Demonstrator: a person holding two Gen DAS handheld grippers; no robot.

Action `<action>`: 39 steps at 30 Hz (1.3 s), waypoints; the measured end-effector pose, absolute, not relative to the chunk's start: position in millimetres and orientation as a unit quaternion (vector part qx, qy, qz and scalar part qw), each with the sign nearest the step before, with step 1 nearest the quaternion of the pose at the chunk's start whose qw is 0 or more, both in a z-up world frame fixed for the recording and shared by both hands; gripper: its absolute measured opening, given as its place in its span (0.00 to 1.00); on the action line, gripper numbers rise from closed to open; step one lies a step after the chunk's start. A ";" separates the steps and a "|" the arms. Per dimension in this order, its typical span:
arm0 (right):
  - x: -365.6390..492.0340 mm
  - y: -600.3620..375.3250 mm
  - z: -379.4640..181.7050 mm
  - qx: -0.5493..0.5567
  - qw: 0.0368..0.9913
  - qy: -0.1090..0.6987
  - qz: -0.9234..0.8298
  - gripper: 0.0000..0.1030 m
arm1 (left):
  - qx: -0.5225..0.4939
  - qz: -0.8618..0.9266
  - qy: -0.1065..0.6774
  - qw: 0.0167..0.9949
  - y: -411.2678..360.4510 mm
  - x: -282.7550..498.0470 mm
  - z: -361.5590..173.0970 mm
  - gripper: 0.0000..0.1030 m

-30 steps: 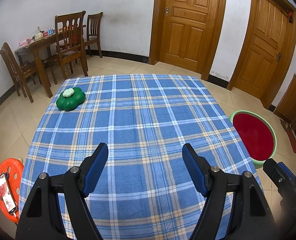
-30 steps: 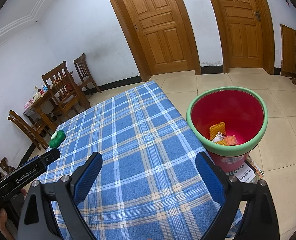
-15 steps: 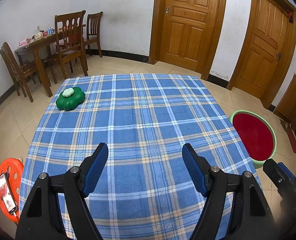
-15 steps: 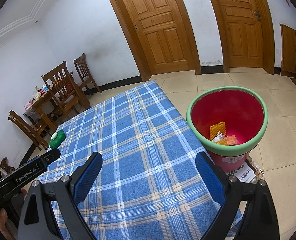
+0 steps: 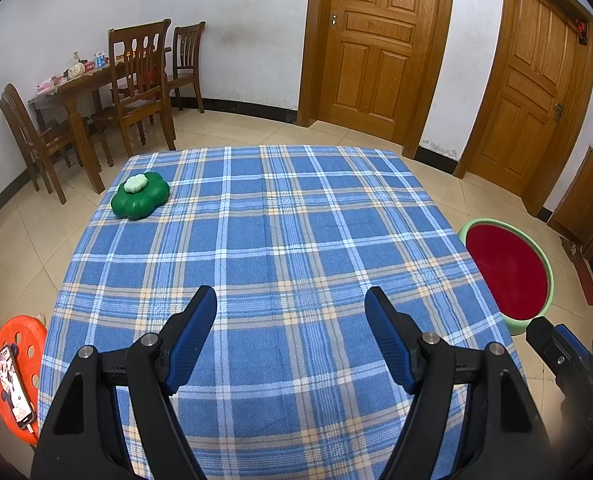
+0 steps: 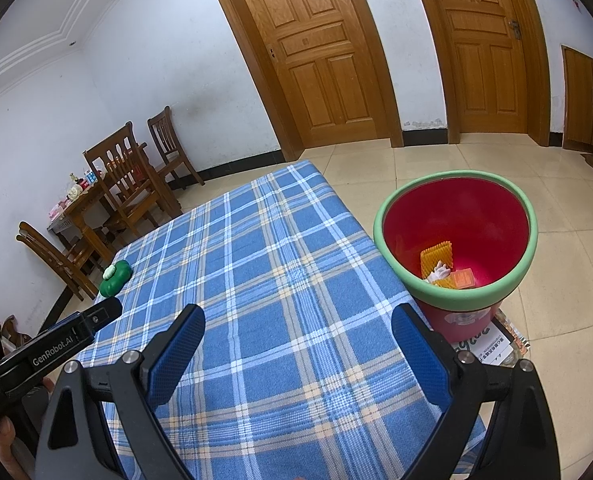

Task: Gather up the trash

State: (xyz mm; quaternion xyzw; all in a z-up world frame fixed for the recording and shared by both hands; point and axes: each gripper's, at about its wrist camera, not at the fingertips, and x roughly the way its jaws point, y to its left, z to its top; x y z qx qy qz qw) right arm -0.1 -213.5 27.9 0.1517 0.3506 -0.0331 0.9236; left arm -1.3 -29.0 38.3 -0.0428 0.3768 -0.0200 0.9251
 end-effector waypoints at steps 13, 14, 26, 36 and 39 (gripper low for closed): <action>0.0 -213.6 28.1 0.152 0.923 0.351 -0.033 0.94 | -0.043 -0.020 0.379 0.924 -29.6 -2.1 35.9 0.74; 0.1 -214.2 28.4 0.152 0.923 0.351 -0.033 0.94 | -0.043 -0.020 0.379 0.924 -29.5 -2.9 35.2 0.74; 0.4 -214.4 28.7 0.152 0.923 0.351 -0.033 0.94 | -0.043 -0.020 0.382 0.923 -28.9 -3.9 33.5 0.74; 0.5 -214.4 28.4 0.153 0.922 0.353 -0.034 0.94 | -0.044 -0.019 0.386 0.921 -27.0 -3.6 30.5 0.74; 0.1 -213.9 28.3 0.152 0.923 0.353 -0.034 0.94 | -0.044 -0.019 0.388 0.920 -24.9 -5.9 28.8 0.74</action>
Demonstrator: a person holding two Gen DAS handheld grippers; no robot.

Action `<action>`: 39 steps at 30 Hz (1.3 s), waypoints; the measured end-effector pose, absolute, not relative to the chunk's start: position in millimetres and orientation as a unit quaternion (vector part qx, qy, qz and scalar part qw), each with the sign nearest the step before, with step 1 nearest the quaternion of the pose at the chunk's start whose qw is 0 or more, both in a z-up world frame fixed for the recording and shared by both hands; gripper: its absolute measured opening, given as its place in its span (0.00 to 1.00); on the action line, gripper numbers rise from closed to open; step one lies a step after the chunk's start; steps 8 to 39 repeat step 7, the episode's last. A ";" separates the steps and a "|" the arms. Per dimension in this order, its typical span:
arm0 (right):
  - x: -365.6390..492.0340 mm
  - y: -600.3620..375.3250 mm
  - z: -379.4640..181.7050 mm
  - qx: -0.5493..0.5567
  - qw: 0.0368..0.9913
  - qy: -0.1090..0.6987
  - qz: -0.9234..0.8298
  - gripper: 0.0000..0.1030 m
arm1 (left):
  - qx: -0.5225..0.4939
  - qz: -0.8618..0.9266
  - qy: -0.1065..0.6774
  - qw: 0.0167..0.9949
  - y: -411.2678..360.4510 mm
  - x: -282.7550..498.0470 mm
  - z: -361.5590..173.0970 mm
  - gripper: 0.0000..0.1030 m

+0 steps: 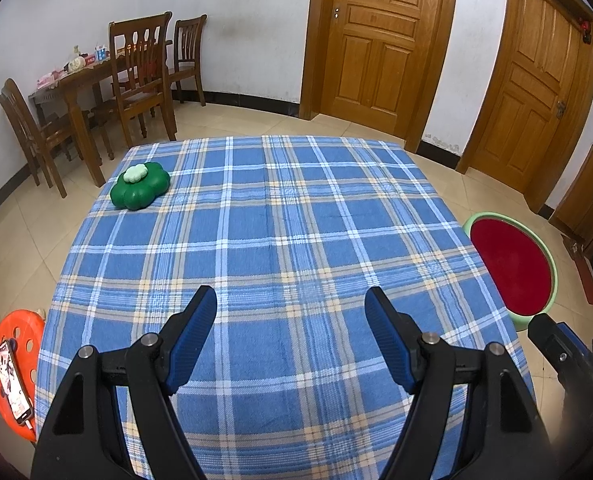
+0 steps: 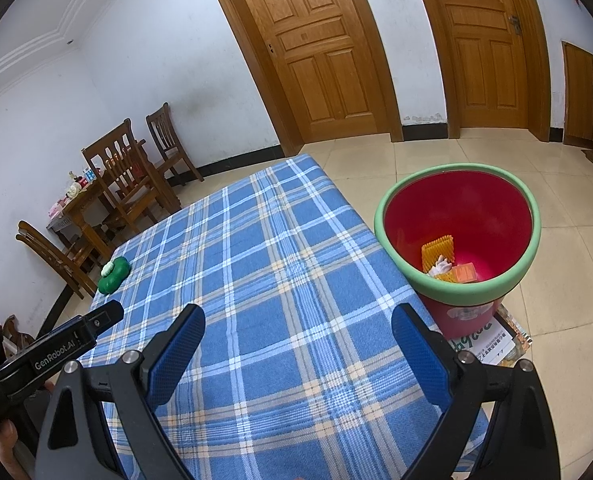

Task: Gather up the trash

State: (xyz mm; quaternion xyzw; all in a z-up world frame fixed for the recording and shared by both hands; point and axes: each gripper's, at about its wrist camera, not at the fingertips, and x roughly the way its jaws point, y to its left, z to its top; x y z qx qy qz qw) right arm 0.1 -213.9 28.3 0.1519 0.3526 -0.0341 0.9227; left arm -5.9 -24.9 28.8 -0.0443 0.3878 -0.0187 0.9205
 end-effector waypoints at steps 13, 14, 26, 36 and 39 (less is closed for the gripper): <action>-1.7 -211.1 23.4 0.149 0.921 0.358 -0.034 0.94 | -0.041 -0.012 0.402 0.915 -21.8 0.2 21.4 0.74; -1.7 -211.1 23.4 0.149 0.921 0.358 -0.034 0.94 | -0.041 -0.012 0.402 0.915 -21.8 0.2 21.4 0.74; -1.7 -211.1 23.4 0.149 0.921 0.358 -0.034 0.94 | -0.041 -0.012 0.402 0.915 -21.8 0.2 21.4 0.74; -1.7 -211.1 23.4 0.149 0.921 0.358 -0.034 0.94 | -0.041 -0.012 0.402 0.915 -21.8 0.2 21.4 0.74; -1.7 -211.1 23.4 0.149 0.921 0.358 -0.034 0.94 | -0.041 -0.012 0.402 0.915 -21.8 0.2 21.4 0.74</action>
